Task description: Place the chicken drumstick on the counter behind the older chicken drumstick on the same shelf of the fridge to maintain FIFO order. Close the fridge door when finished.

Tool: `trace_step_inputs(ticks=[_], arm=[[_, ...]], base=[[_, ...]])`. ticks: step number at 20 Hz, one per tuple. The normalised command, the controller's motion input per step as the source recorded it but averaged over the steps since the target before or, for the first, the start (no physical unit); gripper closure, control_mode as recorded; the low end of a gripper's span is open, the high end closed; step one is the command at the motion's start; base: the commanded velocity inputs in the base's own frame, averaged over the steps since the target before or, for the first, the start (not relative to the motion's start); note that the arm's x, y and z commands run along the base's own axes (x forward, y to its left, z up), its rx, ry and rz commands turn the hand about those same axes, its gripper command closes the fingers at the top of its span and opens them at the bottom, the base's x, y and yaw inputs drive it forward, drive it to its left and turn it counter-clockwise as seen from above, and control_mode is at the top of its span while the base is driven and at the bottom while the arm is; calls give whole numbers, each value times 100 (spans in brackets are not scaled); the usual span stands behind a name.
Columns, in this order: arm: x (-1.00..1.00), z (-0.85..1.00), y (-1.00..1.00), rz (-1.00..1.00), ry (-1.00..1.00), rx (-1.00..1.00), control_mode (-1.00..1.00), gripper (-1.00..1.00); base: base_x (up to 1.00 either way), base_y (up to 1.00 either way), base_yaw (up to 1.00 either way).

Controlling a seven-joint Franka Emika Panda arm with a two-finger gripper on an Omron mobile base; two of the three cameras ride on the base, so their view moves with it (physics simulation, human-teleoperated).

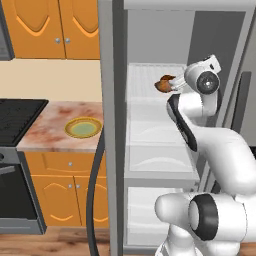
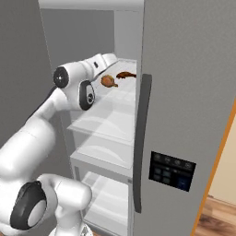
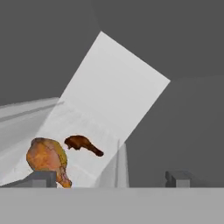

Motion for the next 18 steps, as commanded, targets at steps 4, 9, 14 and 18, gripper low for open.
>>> trace_step_inputs(ticks=[4,9,14,18], arm=[[-100,0,45,0,0,6,-100,-100],[-100,-18,23,0,0,1,-100,-100],[-100,-6,15,0,0,2,-100,-100],[-100,-9,8,0,3,0,-100,-100]], base=[[0,0,0],[0,0,0],[0,0,0],[0,0,0]])
